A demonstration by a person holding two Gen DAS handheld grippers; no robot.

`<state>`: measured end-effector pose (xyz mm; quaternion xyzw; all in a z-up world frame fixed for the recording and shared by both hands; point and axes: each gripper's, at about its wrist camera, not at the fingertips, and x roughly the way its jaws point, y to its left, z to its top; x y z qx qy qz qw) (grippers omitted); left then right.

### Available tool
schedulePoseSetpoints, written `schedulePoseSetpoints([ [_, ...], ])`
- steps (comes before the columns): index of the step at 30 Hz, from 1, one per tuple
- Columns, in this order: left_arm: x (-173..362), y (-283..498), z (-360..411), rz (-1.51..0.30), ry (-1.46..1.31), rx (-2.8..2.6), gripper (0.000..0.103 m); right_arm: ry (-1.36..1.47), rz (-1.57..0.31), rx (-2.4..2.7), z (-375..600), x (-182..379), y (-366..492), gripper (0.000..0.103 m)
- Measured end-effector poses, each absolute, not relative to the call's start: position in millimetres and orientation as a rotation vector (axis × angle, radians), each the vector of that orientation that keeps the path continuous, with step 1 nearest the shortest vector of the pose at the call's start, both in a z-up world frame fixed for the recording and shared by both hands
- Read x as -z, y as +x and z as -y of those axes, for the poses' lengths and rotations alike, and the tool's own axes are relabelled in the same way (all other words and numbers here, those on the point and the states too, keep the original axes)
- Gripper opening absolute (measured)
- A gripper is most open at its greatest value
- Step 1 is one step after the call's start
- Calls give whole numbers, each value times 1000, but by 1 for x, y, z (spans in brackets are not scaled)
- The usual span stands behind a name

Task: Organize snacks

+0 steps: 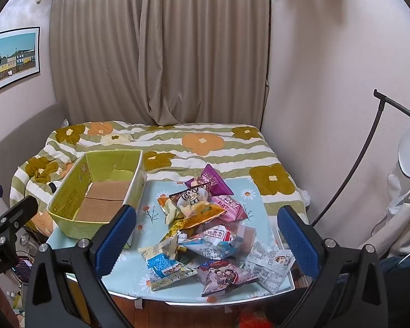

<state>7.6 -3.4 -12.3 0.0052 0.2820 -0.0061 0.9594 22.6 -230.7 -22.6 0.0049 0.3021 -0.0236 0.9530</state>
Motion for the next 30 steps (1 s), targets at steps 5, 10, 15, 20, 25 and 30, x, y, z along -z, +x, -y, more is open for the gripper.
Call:
schedulePoseSetpoints([
  [5,13,8,4,-573,11,13,103,10,-614,48,231,23,22,103],
  [10,12,8,4,-572,10,13,103,10,-613,47,230,22,22,103],
  [15,11,9,4,-573,11,12,103,11,-613,47,229,20,22,103],
  [20,12,9,4,-577,10,12,102,14,-610,49,230,18,23,103],
  [25,15,11,6,-620,17,31,103,46,-619,49,241,20,25,103],
  [30,32,26,6,-693,21,88,103,76,-655,79,250,36,28,103],
])
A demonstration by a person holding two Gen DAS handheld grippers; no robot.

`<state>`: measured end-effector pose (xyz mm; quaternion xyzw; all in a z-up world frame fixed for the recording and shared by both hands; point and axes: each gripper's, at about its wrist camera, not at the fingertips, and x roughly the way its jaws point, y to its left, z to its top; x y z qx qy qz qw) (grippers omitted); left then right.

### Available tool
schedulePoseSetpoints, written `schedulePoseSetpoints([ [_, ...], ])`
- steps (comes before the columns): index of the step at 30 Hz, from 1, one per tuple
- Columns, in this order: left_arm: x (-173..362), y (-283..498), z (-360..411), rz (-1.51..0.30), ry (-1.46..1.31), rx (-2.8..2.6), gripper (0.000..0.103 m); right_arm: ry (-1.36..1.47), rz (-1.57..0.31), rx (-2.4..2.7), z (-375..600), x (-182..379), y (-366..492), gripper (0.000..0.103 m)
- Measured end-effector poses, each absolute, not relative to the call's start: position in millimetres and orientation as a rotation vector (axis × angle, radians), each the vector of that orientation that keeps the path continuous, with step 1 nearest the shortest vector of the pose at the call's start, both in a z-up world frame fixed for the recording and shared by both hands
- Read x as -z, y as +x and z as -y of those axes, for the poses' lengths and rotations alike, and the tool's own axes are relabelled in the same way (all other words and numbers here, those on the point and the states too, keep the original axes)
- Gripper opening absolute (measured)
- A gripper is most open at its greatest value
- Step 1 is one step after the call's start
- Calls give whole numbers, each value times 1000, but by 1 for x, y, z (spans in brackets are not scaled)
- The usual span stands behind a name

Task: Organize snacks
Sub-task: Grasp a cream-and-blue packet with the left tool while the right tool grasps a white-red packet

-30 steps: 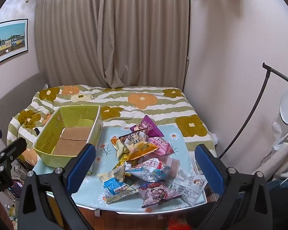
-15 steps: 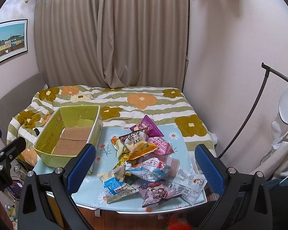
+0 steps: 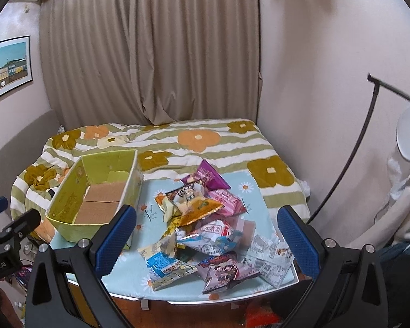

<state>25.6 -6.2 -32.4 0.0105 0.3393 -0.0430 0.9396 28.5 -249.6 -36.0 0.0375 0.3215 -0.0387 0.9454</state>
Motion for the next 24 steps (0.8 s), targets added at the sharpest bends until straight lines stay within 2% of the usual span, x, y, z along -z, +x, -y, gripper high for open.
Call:
schedulePoseSetpoints([
  [10,105,72,24,-882,-62,144,102,60,-753,65,275,88,47,103],
  [24,218,133,86,-1128,-155,41,102,-132,-934,-290,296,186,130,103],
])
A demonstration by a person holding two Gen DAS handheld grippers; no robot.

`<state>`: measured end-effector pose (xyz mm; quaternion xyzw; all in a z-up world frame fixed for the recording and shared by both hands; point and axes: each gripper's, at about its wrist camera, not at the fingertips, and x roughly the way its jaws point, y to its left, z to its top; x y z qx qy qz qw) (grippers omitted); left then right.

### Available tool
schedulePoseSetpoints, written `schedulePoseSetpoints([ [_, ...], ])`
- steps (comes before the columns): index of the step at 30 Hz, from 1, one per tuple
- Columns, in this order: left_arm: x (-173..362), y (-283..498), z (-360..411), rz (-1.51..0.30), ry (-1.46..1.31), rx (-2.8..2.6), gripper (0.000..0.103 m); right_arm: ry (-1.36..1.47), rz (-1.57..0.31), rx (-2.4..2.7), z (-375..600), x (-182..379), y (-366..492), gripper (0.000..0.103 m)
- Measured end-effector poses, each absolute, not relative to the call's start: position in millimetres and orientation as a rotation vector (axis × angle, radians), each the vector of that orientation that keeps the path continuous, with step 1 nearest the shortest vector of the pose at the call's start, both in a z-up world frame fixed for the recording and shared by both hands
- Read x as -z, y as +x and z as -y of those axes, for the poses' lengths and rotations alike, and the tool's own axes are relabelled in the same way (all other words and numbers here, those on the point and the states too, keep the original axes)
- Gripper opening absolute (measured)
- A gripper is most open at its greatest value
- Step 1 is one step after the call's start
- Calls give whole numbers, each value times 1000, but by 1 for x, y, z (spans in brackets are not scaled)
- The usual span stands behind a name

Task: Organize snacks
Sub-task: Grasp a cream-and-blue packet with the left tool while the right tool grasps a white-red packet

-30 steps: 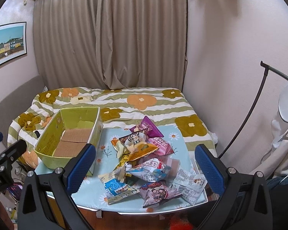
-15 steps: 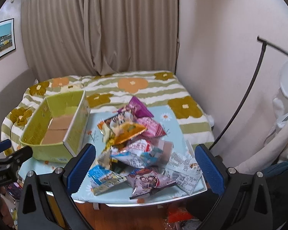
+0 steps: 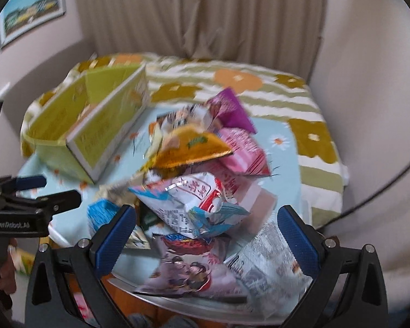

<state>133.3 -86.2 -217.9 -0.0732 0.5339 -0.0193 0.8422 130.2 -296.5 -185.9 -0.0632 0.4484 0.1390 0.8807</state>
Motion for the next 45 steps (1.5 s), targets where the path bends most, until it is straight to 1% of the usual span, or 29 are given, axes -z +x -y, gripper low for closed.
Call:
schedulePoseSetpoints([
  [3,240,142,96,-1182,-173,11,94,-200,-967,-359,295,201,142,103],
  [9,268,152,102,-1238,-214,-26,92,-314,-1006,-462,287,221,160,103],
  [11,273,154,104,-1252,-230,-29,89,-333,-1020,-479,286,227,165,103],
  [13,280,157,106,-1265,-240,-33,81,-349,-1038,-496,284,232,169,103],
  [14,283,158,106,-1273,-245,-34,78,-356,-1047,-503,283,235,171,103],
  [16,291,159,106,-1295,-274,-28,68,-364,-1064,-522,280,240,174,103],
  [21,295,159,106,-1289,-291,-19,60,-397,-1071,-557,273,246,179,103],
  [26,294,159,107,-1288,-289,-22,58,-423,-1076,-584,263,252,182,103],
  [28,294,157,108,-1291,-288,-18,58,-429,-1077,-588,260,254,183,99],
  [29,293,156,107,-1292,-288,-20,58,-431,-1080,-588,259,255,183,94],
  [30,293,156,107,-1293,-286,-22,58,-427,-1087,-589,259,257,184,86],
  [36,285,151,107,-1286,-280,-22,56,-381,-1079,-583,267,253,181,69],
  [39,278,147,105,-1272,-266,-19,56,-354,-1063,-581,272,247,179,66],
  [45,258,140,108,-1240,-243,-15,56,-327,-1017,-572,278,225,172,65],
])
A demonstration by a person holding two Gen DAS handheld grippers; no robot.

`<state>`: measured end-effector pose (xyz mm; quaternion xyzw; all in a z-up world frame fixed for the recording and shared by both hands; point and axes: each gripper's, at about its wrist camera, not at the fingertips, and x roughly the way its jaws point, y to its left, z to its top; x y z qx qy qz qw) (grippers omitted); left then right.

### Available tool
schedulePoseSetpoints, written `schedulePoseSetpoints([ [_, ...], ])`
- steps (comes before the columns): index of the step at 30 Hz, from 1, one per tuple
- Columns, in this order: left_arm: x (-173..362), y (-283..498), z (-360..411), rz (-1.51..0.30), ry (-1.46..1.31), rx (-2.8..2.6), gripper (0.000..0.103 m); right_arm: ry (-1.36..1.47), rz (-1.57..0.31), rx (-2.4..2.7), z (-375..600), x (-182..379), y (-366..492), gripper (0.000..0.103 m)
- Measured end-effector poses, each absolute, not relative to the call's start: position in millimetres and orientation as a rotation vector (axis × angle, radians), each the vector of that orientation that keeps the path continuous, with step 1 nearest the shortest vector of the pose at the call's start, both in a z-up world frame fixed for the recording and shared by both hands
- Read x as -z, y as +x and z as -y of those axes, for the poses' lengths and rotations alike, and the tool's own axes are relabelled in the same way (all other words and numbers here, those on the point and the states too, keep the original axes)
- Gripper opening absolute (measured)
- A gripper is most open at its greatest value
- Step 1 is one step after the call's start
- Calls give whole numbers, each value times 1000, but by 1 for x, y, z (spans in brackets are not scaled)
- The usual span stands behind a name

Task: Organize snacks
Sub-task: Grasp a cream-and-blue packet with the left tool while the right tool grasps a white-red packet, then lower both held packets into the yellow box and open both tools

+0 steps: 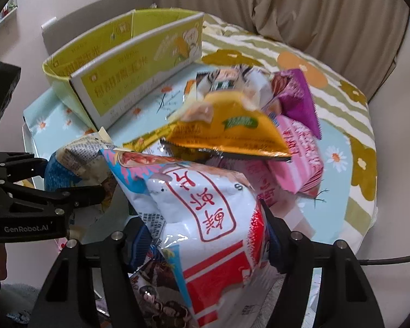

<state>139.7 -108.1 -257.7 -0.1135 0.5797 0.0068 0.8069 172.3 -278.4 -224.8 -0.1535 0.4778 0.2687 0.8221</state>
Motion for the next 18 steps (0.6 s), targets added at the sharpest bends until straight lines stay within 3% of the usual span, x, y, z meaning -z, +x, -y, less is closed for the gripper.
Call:
schedulePoseSetpoints([
  [9,187,131,97,-1112,-210,-15,56,-251,-942,-570,283,162,163,65],
  [18,121,163,35,-962,-197,-14,56,-160,-846,-542,239,97,192,65],
])
